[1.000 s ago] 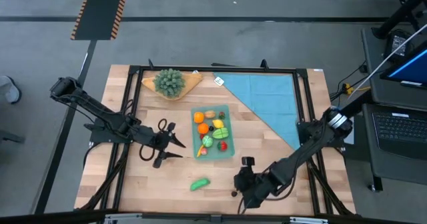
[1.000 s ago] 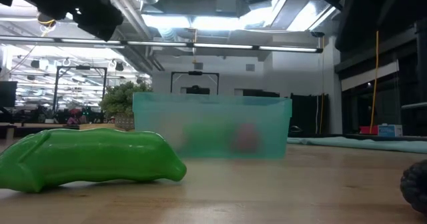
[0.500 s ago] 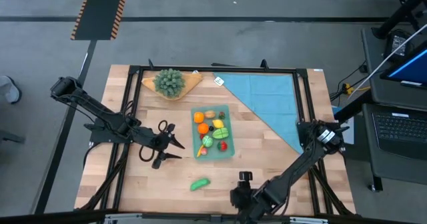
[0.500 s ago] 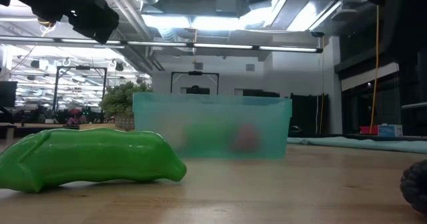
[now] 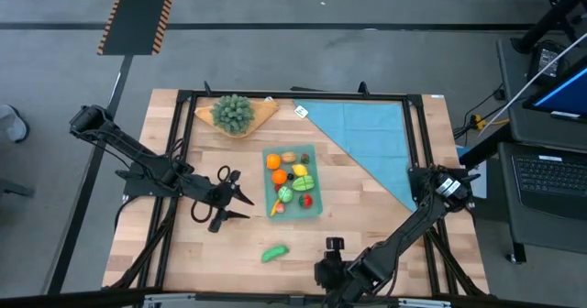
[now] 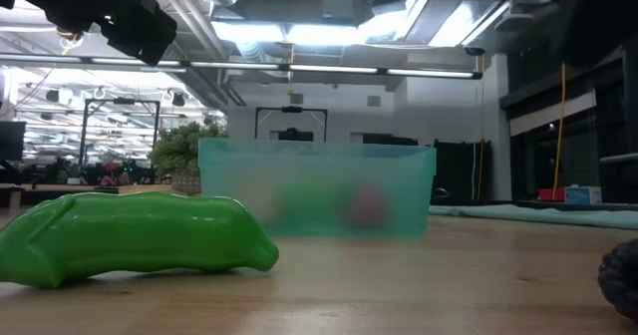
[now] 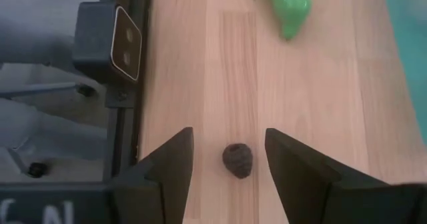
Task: Pick and placing Produce into tupperware
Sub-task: Put the berry into the bin
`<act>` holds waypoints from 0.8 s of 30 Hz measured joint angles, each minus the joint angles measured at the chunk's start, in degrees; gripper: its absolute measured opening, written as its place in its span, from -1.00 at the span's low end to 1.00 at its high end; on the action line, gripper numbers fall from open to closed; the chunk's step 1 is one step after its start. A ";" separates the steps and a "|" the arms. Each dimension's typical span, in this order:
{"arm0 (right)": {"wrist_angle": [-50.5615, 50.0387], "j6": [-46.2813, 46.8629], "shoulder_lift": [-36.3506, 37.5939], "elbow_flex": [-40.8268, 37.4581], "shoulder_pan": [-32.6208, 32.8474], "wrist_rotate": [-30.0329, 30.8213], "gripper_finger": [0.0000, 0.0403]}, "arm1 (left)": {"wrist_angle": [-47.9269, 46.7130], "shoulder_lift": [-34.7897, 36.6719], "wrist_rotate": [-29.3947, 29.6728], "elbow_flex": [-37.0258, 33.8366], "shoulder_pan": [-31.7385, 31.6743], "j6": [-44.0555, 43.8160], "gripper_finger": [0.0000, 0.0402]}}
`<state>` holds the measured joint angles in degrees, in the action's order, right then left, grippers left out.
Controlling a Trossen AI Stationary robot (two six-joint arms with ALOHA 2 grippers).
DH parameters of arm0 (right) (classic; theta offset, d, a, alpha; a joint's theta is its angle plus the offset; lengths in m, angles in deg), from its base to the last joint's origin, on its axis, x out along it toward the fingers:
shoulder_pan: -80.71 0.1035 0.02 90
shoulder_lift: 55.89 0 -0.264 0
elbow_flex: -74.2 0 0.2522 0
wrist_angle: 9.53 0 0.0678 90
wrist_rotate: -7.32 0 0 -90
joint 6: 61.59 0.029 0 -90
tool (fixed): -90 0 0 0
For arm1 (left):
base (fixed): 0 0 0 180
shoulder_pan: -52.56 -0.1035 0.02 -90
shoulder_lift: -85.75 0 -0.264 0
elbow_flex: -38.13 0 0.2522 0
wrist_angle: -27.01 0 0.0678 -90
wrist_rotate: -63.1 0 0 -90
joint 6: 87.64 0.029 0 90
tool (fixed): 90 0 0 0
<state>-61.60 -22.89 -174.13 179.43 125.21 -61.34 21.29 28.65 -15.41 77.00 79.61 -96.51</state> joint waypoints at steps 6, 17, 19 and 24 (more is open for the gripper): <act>-0.80 0.07 -0.25 -0.03 -0.03 -0.02 -0.06 | 0.01 0.00 0.01 0.00 0.00 0.00 -0.11; 2.30 6.14 -0.70 -6.26 -0.21 0.00 -0.06 | -0.16 0.00 0.02 0.00 0.00 -0.02 -0.11; 4.96 6.02 -0.70 -7.84 -0.21 0.02 -0.06 | -0.19 0.00 0.01 0.00 -0.01 -0.02 -0.11; 10.11 5.60 -0.70 -10.26 -0.21 -0.44 -0.07 | -0.32 0.00 0.01 0.00 0.00 -0.02 -0.11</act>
<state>-51.49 -17.29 -174.83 169.17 125.00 -61.77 20.97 28.65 -15.40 77.00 79.61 -96.53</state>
